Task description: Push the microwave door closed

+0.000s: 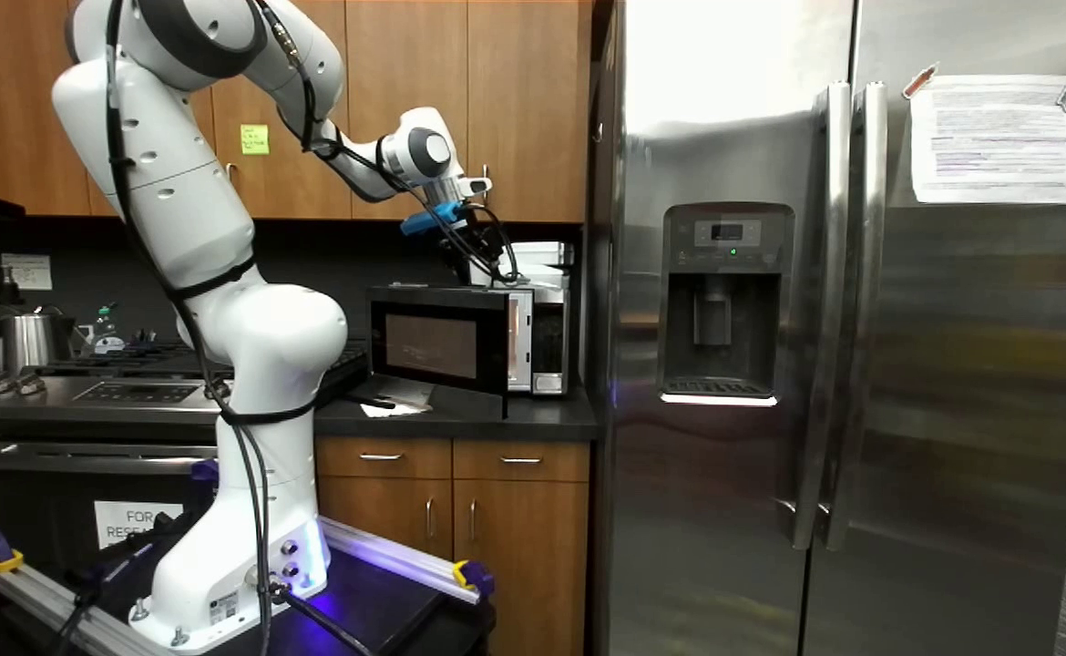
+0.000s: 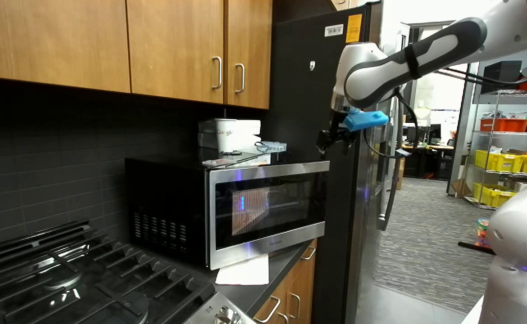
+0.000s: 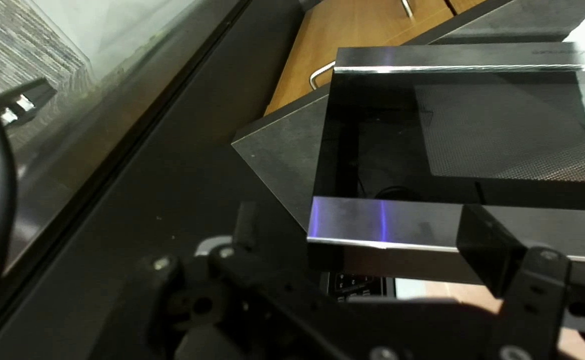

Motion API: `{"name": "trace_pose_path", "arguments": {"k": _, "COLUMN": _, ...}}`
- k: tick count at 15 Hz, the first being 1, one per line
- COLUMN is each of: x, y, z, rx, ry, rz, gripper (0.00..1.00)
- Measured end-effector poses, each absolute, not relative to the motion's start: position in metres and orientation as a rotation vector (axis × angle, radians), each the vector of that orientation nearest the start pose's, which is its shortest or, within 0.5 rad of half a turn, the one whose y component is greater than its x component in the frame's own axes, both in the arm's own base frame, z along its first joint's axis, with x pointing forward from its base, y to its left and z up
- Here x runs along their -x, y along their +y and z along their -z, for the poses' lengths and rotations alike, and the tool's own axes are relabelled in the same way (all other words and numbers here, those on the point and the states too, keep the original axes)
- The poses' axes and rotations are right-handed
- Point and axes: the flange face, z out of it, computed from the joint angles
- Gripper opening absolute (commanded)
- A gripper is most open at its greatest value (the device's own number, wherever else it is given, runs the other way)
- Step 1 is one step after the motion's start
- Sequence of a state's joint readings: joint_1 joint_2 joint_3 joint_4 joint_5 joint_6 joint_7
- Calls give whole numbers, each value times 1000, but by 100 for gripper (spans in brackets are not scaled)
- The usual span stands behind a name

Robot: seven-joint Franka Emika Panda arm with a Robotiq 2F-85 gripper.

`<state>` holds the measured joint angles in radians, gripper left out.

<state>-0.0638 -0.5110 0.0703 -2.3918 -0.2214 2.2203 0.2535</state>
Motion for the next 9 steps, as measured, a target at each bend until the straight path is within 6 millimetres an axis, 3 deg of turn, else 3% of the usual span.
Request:
{"name": "trace_pose_path", "arguments": {"k": 5, "x": -425, "y": 2, "z": -536, "rx": 3247, "ry": 274, "rz": 554, "gripper": 100}}
{"name": "trace_pose_path", "arguments": {"k": 9, "x": -425, "y": 5, "z": -536, "rx": 3240, "ry": 206, "rz": 538, "gripper": 100}}
